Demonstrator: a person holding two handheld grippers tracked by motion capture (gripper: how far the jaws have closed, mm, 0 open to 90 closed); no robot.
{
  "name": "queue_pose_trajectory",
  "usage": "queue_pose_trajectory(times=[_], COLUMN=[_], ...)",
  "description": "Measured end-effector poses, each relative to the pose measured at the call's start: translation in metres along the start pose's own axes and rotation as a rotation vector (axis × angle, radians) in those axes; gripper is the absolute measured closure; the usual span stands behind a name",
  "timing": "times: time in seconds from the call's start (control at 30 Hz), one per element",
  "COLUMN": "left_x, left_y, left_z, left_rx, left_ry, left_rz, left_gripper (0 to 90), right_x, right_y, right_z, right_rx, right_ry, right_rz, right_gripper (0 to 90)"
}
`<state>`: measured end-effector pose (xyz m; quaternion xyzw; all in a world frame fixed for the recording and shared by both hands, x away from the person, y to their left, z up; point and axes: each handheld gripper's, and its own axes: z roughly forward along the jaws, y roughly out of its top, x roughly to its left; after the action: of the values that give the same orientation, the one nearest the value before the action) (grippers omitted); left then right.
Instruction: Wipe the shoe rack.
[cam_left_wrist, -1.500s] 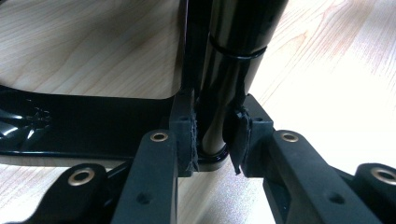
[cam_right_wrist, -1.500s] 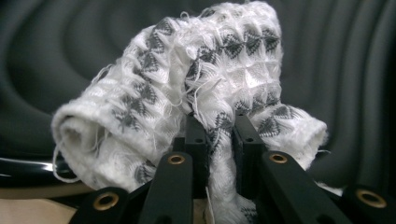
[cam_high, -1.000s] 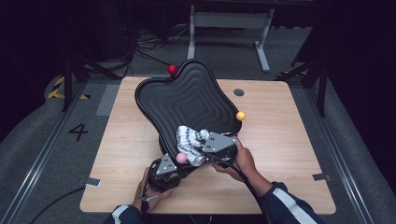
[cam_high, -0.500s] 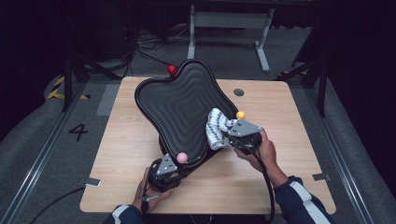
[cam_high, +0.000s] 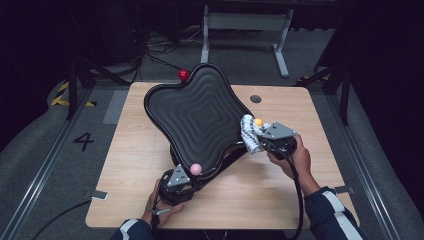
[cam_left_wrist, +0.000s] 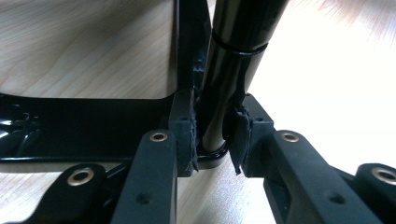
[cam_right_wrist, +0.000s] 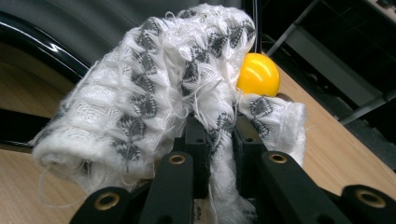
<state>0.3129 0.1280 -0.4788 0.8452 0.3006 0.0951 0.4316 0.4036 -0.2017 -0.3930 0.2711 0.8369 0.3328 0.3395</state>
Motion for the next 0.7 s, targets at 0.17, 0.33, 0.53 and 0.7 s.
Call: queue_pose_trajectory(times=[0.17, 0.33, 0.53, 0.7], left_x=[-0.002, -0.007, -0.014, -0.016], left_y=[0.002, 0.005, 0.009, 0.010], left_z=[0.003, 0.007, 0.013, 0.016], left_rx=[0.002, 0.000, 0.001, -0.008], left_ry=[-0.001, 0.002, 0.009, 0.011], left_rz=[0.004, 0.010, 0.007, -0.001], left_gripper=[71.9, 72.0, 72.1, 72.1], right_x=[0.001, 0.015, 0.048, 0.068], right_y=[0.000, 0.010, 0.021, 0.026], right_z=[0.000, -0.005, -0.007, -0.011], right_rx=[-0.030, -0.062, -0.078, -0.097], right_ry=[0.022, 0.076, 0.170, 0.209], right_rz=[-0.009, -0.035, -0.127, -0.177], right_gripper=[80.4, 80.2, 80.3, 80.4])
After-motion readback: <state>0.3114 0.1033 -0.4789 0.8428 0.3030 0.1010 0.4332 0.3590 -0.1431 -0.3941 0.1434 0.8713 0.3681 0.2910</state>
